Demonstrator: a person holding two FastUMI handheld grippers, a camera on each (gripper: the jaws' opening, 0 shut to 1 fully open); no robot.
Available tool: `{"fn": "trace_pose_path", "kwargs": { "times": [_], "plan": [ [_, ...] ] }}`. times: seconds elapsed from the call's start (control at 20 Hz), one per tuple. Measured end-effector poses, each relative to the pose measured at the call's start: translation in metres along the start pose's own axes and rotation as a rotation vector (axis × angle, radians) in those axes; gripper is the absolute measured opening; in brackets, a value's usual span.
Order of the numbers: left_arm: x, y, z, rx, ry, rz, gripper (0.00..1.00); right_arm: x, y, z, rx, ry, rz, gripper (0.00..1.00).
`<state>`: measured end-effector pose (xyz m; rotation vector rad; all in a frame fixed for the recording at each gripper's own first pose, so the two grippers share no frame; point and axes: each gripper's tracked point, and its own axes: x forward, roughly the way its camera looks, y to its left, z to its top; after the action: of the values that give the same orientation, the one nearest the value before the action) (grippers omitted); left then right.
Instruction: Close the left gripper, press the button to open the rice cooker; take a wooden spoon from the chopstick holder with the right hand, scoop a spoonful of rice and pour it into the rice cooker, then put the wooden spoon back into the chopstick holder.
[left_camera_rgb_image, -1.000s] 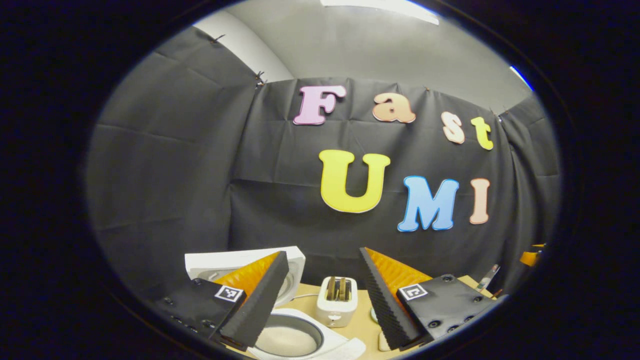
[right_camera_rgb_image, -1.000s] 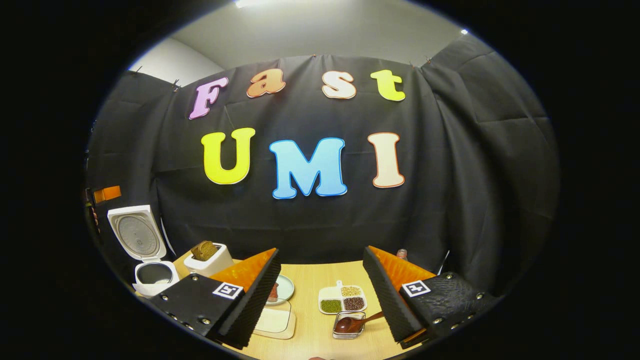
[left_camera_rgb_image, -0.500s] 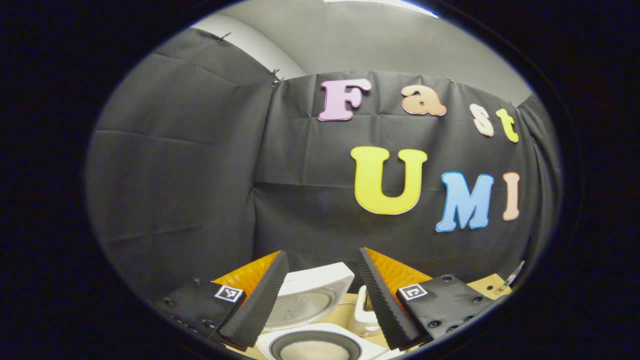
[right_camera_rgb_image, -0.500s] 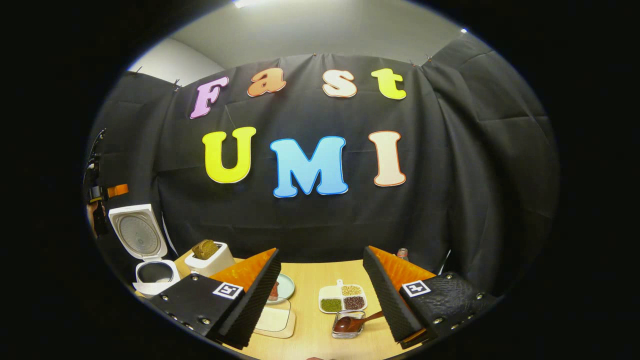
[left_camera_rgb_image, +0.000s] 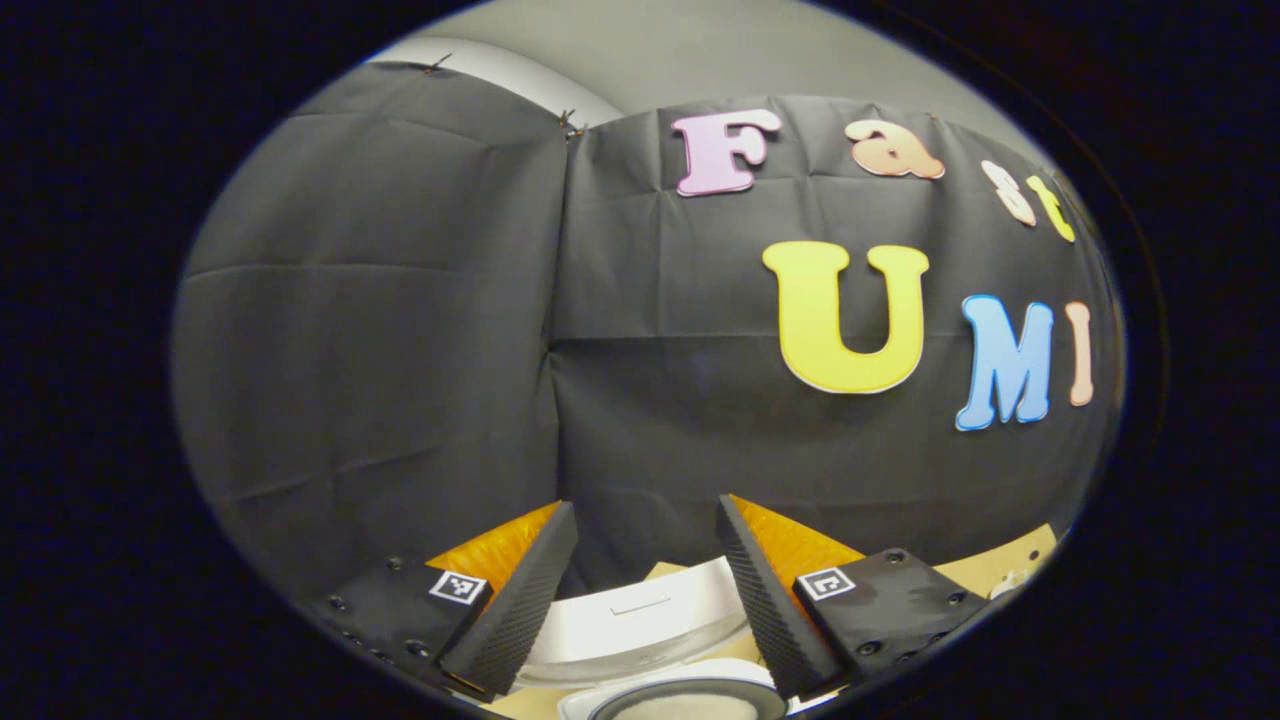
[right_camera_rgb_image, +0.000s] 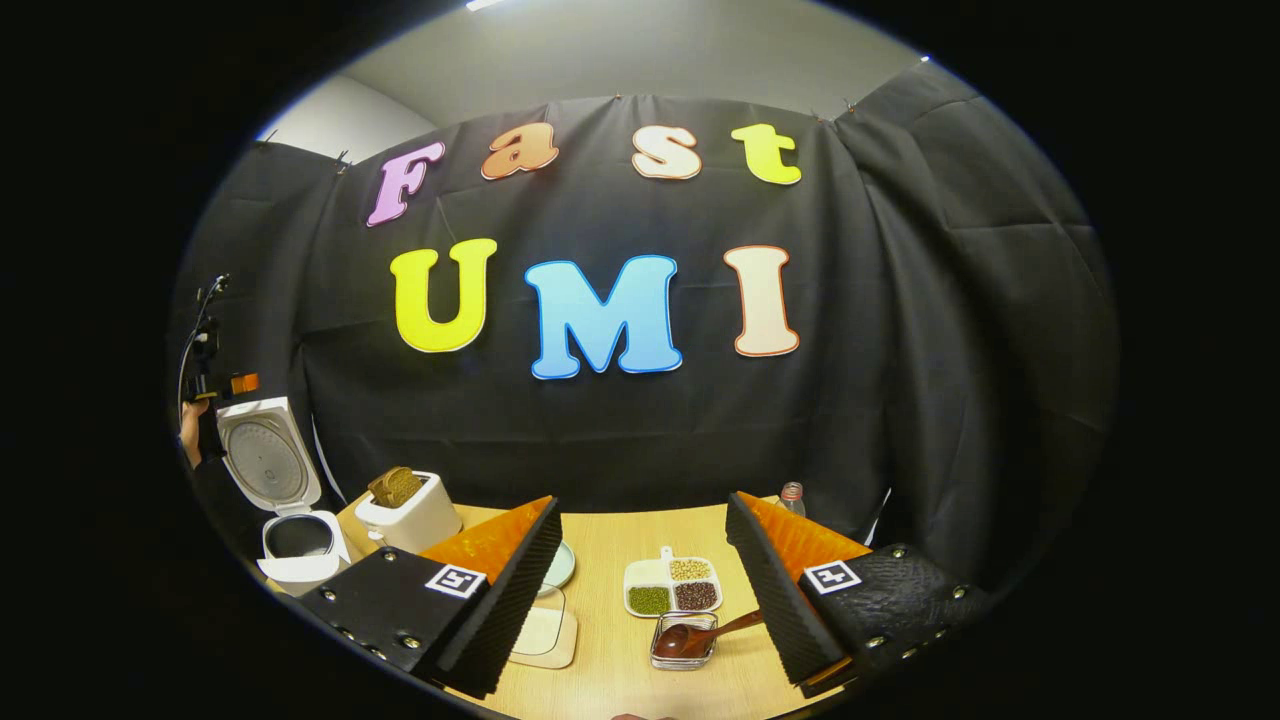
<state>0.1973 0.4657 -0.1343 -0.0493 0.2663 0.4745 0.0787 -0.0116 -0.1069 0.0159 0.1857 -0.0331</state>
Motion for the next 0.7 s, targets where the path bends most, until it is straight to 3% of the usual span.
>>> {"fn": "trace_pose_path", "kwargs": {
  "times": [0.15, 0.3, 0.35, 0.4, 0.5, 0.55, 0.7],
  "plan": [
    [0.010, 0.003, -0.025, -0.030, 0.062, 0.029, 0.98, 0.001, 0.005, -0.004, -0.014, 0.008, 0.017, 1.00],
    [0.006, -0.001, -0.024, -0.027, 0.035, 0.037, 0.96, 0.001, 0.009, -0.007, -0.025, 0.013, 0.038, 1.00],
    [0.000, -0.005, -0.023, -0.021, 0.021, 0.040, 0.92, 0.001, 0.009, -0.009, -0.021, 0.015, 0.043, 1.00],
    [-0.006, -0.009, -0.023, -0.014, 0.015, 0.040, 0.96, 0.001, 0.011, -0.010, -0.015, 0.017, 0.048, 1.00],
    [-0.024, -0.017, -0.026, -0.005, -0.017, 0.030, 0.93, 0.000, 0.012, -0.009, -0.005, 0.013, 0.059, 1.00],
    [-0.034, -0.021, -0.029, 0.001, -0.027, 0.020, 0.99, 0.001, 0.013, -0.009, -0.010, 0.012, 0.064, 1.00],
    [-0.060, -0.036, -0.041, 0.013, -0.050, 0.007, 0.96, 0.002, 0.016, -0.013, -0.019, 0.016, 0.083, 1.00]
  ]
}}
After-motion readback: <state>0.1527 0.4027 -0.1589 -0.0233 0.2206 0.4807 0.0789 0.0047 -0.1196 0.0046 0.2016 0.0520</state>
